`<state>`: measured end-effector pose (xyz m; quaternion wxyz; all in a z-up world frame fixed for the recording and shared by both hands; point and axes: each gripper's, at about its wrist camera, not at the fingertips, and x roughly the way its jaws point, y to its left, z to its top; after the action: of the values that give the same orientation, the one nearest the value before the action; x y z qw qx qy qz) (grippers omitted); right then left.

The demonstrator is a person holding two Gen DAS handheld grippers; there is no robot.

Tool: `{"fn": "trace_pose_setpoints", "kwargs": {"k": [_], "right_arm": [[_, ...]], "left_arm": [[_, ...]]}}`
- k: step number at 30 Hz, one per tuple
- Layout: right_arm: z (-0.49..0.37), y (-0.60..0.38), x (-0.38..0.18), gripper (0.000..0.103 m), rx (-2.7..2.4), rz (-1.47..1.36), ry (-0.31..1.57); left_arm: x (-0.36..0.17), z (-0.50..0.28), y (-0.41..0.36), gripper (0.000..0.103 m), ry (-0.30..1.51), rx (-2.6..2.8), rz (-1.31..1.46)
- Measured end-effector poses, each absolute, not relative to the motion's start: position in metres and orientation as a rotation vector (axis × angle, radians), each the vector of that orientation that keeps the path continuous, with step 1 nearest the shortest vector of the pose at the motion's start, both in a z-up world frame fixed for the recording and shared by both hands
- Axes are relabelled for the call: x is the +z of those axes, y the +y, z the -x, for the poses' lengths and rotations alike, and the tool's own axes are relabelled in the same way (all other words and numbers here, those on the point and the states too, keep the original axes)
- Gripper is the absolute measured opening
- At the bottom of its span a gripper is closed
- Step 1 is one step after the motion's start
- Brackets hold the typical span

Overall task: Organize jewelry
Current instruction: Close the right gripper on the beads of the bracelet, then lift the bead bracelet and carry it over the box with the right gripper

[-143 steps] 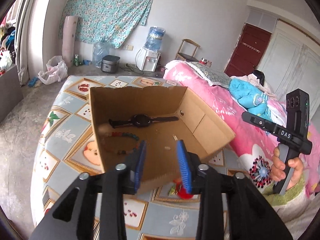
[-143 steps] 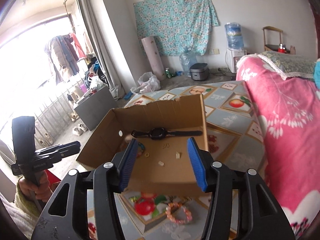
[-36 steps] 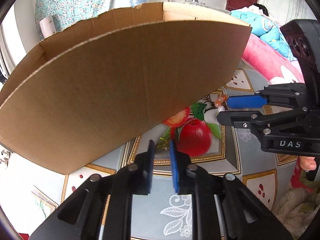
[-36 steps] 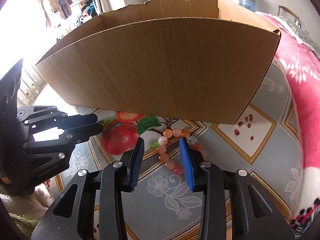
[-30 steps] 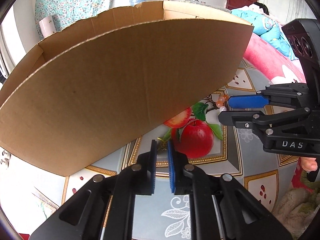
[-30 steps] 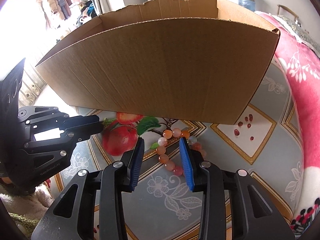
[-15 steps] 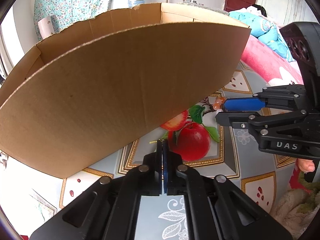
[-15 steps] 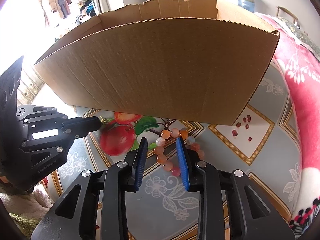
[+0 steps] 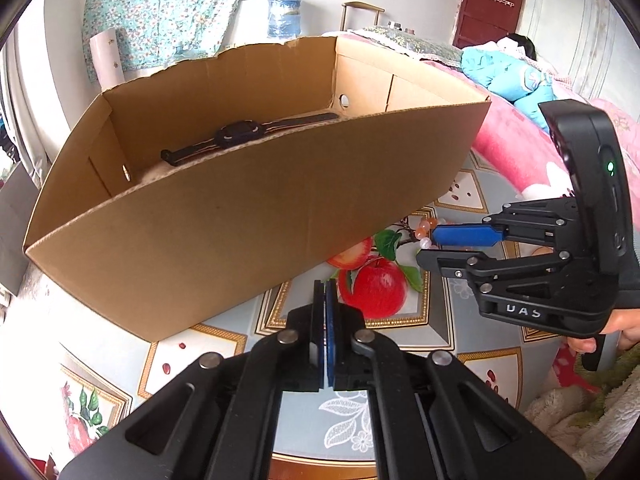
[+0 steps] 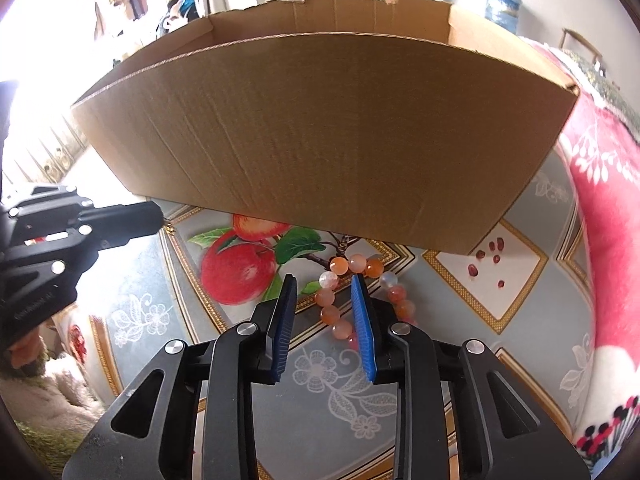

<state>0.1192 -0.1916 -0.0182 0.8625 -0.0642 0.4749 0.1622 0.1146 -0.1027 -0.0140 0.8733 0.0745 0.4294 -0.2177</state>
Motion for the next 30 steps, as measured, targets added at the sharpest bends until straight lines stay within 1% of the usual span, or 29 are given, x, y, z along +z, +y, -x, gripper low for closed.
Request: {"fn": "trace_pose_setpoints", "kwargs": {"k": [2,4,8,15,21,24,30], "right_arm": [[-0.119,-0.189,-0.018,0.018,0.324,0.17,0.99],[-0.119,-0.188,-0.018,0.008,0.319,0.181,0.99],[-0.12,-0.192,-0.016,0.008,0.31,0.161,0.995],[-0.113,-0.208,0.001,0.008,0.292,0.098,0.947],[-0.108,-0.223,0.016,0.008,0.271,0.06,0.91],[-0.101,-0.246,0.024,0.008,0.258,0.05,0.887],[-0.09,-0.258,0.048,0.008,0.236,0.034,0.842]], "left_arm": [[-0.014,-0.114,-0.099,0.0,0.899,-0.451,-0.151],[-0.014,-0.114,-0.096,0.0,0.905,-0.447,-0.146],[-0.015,-0.115,-0.095,0.0,0.921,-0.44,-0.14],[-0.019,-0.115,-0.093,0.0,0.945,-0.426,-0.13],[-0.016,-0.109,-0.092,0.0,0.931,-0.415,-0.126],[-0.014,-0.107,-0.091,0.0,0.924,-0.413,-0.124],[-0.006,-0.098,-0.09,0.0,0.897,-0.404,-0.121]]}}
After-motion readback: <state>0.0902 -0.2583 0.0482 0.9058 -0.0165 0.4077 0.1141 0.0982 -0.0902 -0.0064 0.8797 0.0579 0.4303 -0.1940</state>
